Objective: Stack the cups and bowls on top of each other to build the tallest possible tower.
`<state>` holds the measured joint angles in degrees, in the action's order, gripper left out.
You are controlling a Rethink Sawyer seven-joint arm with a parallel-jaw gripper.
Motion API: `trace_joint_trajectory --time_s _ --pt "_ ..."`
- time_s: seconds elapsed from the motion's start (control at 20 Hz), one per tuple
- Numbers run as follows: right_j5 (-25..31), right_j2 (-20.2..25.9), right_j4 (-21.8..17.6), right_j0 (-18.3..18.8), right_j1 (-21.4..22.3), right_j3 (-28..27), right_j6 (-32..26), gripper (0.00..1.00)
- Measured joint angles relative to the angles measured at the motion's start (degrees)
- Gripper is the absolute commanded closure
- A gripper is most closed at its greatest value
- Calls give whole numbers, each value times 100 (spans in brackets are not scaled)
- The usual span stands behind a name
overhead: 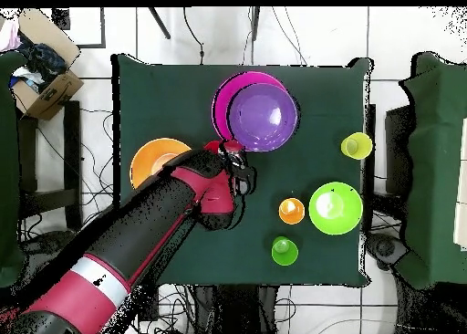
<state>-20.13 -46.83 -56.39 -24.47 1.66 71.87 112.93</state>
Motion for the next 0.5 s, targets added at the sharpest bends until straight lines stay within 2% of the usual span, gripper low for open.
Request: trace_joint_trajectory --time_s 0.05,0.35,0.5 --pt "-1 0 -221 -62 -44 -14 0 100" --pt "0 0 -787 -189 -102 -22 5 100" --pt "6 0 -1267 -280 -144 -24 125 100"
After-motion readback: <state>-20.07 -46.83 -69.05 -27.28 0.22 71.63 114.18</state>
